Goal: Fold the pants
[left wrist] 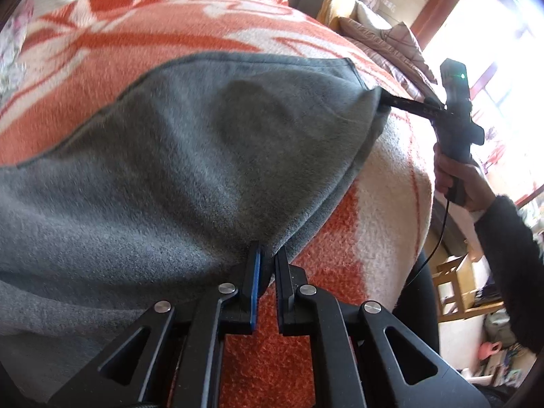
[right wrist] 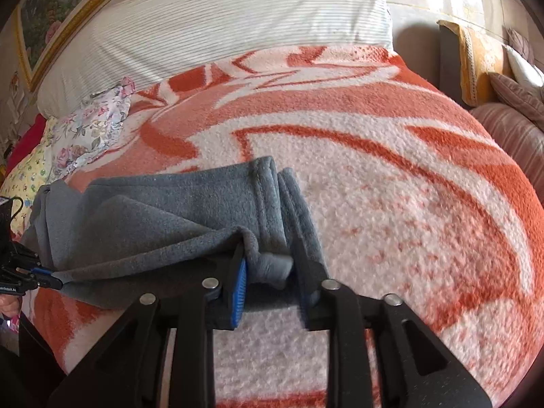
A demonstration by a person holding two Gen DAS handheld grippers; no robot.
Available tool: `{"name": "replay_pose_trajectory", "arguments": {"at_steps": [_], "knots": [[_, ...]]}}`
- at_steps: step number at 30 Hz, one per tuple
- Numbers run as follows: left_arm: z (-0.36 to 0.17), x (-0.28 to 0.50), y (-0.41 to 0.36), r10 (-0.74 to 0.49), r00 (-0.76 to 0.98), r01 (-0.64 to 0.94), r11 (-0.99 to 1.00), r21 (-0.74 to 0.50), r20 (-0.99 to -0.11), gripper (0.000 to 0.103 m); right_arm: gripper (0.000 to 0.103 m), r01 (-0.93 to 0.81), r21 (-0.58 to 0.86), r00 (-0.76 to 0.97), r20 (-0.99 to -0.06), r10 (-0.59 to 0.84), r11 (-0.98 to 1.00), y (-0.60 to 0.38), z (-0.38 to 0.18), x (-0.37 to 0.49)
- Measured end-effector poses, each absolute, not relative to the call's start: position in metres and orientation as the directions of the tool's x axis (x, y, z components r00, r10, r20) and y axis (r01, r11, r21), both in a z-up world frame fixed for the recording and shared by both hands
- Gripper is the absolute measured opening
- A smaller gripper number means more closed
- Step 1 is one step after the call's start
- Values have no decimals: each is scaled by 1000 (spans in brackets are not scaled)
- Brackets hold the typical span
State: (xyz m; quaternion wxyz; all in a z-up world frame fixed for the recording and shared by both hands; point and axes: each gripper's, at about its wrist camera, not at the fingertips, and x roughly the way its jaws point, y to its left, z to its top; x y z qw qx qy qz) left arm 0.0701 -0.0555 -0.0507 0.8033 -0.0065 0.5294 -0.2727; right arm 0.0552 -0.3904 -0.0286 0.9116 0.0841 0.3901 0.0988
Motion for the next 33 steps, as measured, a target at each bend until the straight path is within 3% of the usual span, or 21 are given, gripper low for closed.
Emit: {"name": "replay_pose_trajectory", "arguments": {"at_steps": [2,4,7,15,20,33], "knots": [[-45,70,-53,-466,286,424,845,-326,-838,19,56,-107,260,680,-685,261,960,-390,-24,48],[-39,65,-50,-473,292,423,843,-331,-831,29,73,-89,228,694,-684,225,970,-386,-16,39],[-29,55,-44,-469,319,423,848,-319,-824,36,77,-101,229,722,-653,230,968,-378,-3,24],[-9,38,10,-453,389,334,881,-335,-802,37,78,-195,317,726,-589,353,928,-326,16,12],[7,32,60,-411,465,244,911,-333,-784,43,79,-302,360,672,-576,465,883,-270,21,21],[29,12,241,-250,613,-77,925,-371,-749,44,79,-485,400,526,-577,625,777,-141,16,47]]}}
